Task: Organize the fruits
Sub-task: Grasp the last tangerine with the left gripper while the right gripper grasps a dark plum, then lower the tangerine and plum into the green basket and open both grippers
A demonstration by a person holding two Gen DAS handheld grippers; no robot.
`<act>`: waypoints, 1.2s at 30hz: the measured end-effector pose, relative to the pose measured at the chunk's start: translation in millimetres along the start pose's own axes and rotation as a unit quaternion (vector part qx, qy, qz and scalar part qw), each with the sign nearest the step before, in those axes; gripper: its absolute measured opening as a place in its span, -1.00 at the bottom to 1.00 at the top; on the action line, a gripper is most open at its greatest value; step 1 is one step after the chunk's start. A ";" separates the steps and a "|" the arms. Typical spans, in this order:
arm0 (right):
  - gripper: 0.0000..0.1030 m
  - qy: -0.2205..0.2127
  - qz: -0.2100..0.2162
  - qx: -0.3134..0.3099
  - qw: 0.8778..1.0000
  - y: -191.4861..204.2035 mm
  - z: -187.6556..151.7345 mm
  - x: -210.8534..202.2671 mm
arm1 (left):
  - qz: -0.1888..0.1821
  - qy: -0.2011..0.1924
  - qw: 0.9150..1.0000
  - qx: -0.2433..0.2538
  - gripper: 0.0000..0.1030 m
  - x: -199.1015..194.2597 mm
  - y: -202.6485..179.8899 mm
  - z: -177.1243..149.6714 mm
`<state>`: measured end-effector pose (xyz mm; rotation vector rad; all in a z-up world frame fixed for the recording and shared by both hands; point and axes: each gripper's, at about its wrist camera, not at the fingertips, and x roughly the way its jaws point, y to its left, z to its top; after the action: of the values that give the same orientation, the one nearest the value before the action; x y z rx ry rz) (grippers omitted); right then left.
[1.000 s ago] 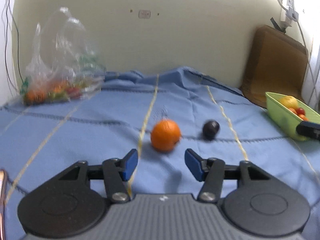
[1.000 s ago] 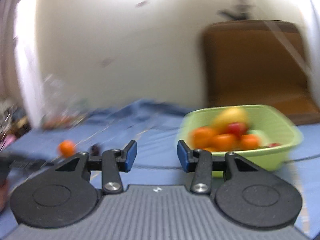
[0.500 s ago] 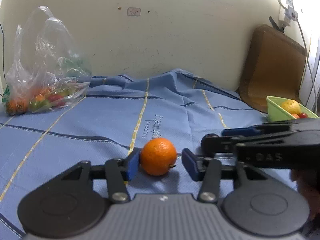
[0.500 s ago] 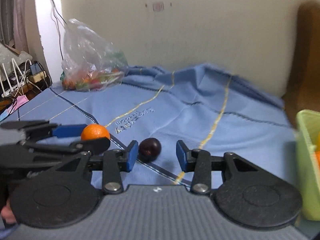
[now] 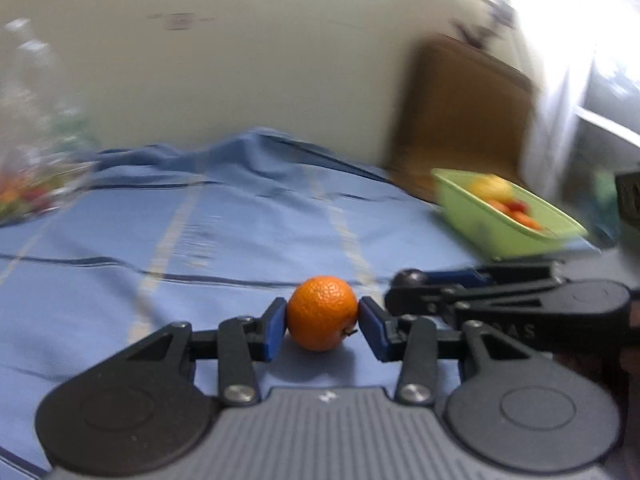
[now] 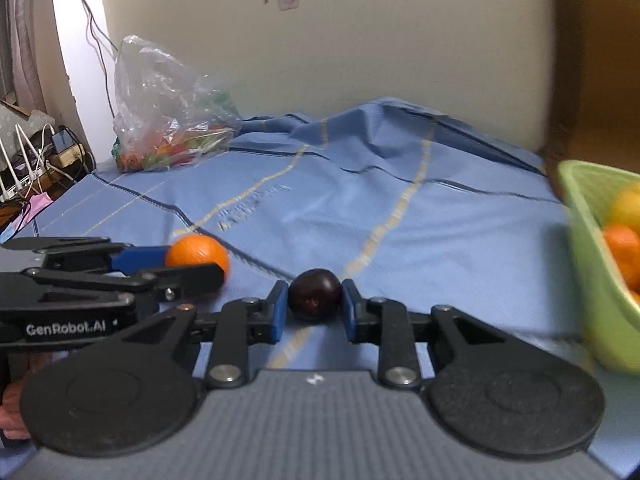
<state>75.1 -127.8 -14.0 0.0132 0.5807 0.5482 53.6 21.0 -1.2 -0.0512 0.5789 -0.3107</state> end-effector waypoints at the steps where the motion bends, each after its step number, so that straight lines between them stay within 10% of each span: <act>1: -0.40 -0.003 -0.007 0.002 1.000 -4.0 -4.8 -8.9 | -0.012 0.003 1.000 0.009 -0.24 0.8 -11.5 -1.7; 16: -0.40 -0.154 -0.129 0.046 0.979 -93.8 -26.8 -125.6 | -0.121 0.013 0.992 0.028 -0.23 36.5 -124.6 56.8; 36: -0.17 -0.166 -0.188 0.068 0.966 -179.1 -11.3 -95.6 | -0.090 0.030 0.995 0.009 -0.16 136.1 -167.1 112.6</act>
<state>89.9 -330.3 -3.2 0.1202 0.2805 0.1285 176.9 -183.8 43.4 -0.0771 0.6333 -0.4943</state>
